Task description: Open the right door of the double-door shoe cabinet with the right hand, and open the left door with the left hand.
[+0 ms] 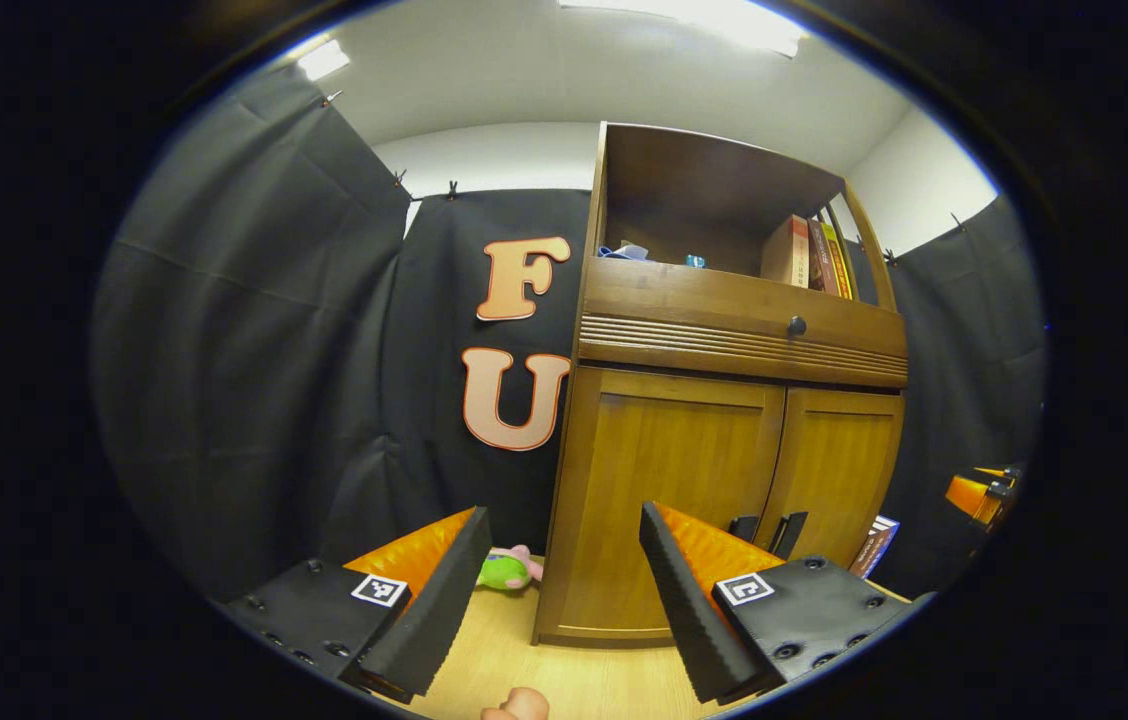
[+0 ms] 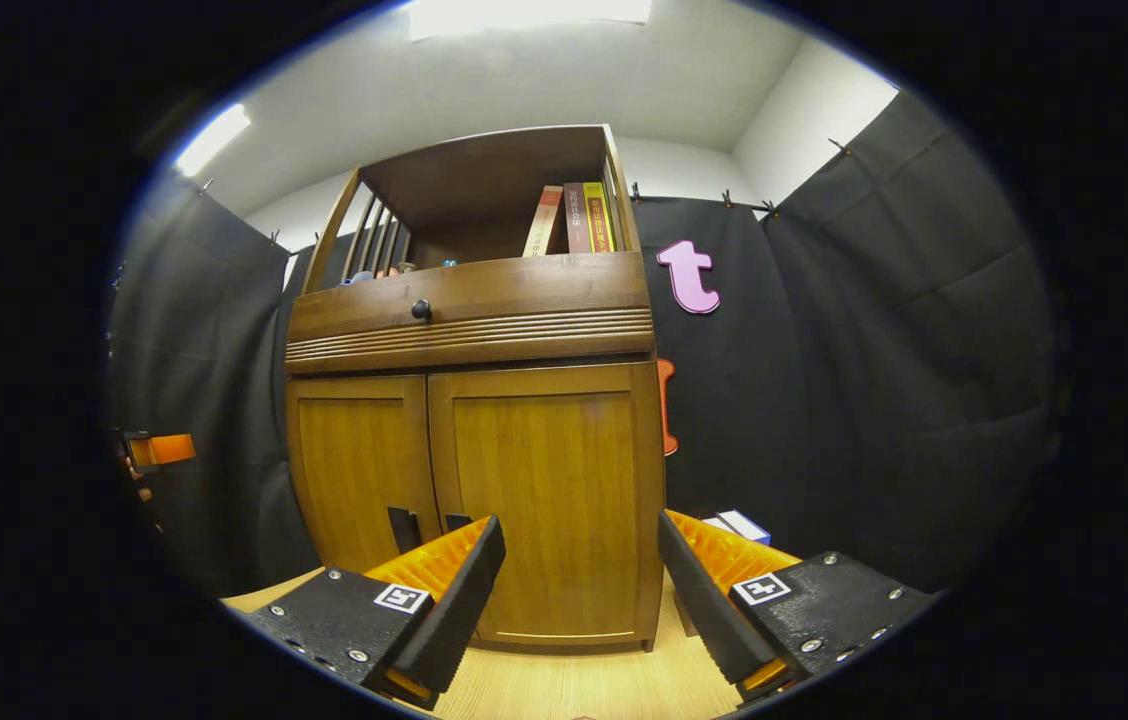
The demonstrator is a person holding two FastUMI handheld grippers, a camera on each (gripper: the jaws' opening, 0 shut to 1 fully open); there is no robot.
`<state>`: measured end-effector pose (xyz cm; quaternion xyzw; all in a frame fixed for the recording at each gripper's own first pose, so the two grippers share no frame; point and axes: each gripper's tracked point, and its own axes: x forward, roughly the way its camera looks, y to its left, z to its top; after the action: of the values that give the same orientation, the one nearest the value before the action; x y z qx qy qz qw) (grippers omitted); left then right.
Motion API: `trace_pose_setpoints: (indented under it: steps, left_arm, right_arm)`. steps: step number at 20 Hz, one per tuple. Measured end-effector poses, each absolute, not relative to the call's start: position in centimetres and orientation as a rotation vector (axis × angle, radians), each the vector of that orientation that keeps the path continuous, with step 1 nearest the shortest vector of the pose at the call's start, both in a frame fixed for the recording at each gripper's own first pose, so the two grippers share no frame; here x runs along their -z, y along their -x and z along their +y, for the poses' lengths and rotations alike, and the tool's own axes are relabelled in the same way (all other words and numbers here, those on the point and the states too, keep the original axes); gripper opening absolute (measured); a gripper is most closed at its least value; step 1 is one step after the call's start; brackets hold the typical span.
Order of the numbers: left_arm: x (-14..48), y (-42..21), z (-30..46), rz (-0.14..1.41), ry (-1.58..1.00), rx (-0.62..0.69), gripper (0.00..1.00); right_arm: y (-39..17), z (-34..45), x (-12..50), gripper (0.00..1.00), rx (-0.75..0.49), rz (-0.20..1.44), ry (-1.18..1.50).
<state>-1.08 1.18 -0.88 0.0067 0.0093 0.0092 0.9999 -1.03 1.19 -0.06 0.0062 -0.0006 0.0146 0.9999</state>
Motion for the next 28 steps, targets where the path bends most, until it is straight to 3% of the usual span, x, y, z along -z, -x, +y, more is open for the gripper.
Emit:
trace_pose_setpoints:
  steps: [9,11,15,28]
  left_arm:
    - [0.7,-0.5,1.0,0.006,0.010,0.008,0.95]
    - [0.6,-0.3,1.6,0.000,-0.007,-0.006,0.99]
    - [0.5,-0.3,1.2,-0.003,-0.010,0.003,0.95]
    - [1.2,1.0,1.7,0.025,-0.020,0.025,0.96]
  right_arm:
    - [0.3,1.9,-0.5,0.95,-0.007,0.005,0.002]
    - [0.4,2.4,-1.3,0.95,-0.011,-0.008,0.015]
    - [0.3,3.3,-0.9,0.95,-0.024,-0.006,0.030]
    - [-5.6,9.7,8.8,0.95,-0.116,0.110,-0.018]
